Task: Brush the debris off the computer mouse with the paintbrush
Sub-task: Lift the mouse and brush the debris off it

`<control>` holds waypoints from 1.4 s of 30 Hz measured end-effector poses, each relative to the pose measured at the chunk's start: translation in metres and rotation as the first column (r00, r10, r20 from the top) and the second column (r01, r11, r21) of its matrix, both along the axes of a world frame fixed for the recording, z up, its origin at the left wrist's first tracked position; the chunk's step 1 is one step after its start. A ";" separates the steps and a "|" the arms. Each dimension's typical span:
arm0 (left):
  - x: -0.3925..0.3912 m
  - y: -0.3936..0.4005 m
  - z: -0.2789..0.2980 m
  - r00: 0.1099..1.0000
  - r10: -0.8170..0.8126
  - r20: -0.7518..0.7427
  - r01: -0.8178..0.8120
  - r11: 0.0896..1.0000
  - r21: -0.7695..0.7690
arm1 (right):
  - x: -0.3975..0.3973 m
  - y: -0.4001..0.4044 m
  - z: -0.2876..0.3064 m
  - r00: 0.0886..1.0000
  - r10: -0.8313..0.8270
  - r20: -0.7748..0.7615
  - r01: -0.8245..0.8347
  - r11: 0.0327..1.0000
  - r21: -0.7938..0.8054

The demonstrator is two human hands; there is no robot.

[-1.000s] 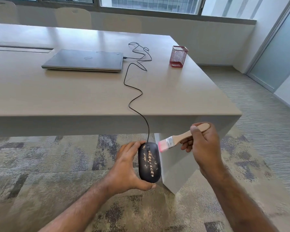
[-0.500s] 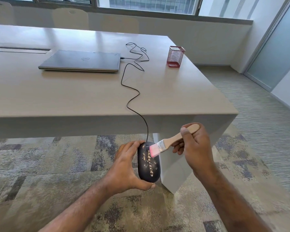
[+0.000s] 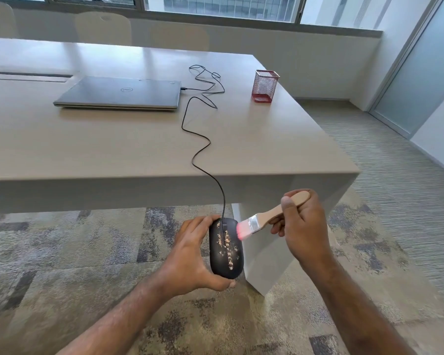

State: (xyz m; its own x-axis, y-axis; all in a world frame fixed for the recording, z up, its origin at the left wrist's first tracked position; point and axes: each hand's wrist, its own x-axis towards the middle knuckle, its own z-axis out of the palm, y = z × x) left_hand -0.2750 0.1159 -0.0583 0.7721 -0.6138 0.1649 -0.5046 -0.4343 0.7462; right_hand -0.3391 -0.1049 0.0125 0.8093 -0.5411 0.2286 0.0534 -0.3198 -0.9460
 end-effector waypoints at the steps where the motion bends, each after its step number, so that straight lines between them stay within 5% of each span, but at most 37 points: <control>1: 0.000 0.000 0.000 1.000 0.004 -0.006 -0.004 1.000 0.002 | -0.001 -0.002 0.001 1.000 -0.015 0.016 0.015 1.000 0.003; 6: 0.001 -0.002 0.000 1.000 0.015 -0.016 -0.015 1.000 0.000 | -0.003 0.005 0.002 0.997 0.047 0.060 -0.054 0.992 0.114; 11: 0.001 -0.002 0.000 0.999 0.020 -0.033 -0.020 1.000 0.008 | -0.008 0.004 0.000 0.999 0.002 0.036 -0.001 1.000 -0.020; 27: 0.006 -0.006 -0.001 0.991 0.061 -0.119 -0.063 0.998 -0.015 | -0.017 0.008 0.002 0.992 0.050 0.113 -0.058 0.996 0.069; 42: 0.005 -0.007 -0.002 0.993 0.058 -0.107 -0.057 0.998 0.015 | -0.019 0.012 -0.002 0.999 0.025 0.039 -0.025 1.000 -0.004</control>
State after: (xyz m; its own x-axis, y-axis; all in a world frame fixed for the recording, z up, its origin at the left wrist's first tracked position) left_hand -0.2697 0.1087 -0.0602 0.8189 -0.5693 0.0720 -0.3955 -0.4690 0.7897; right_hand -0.3580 -0.0933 0.0105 0.8130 -0.5200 0.2620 0.0980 -0.3213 -0.9419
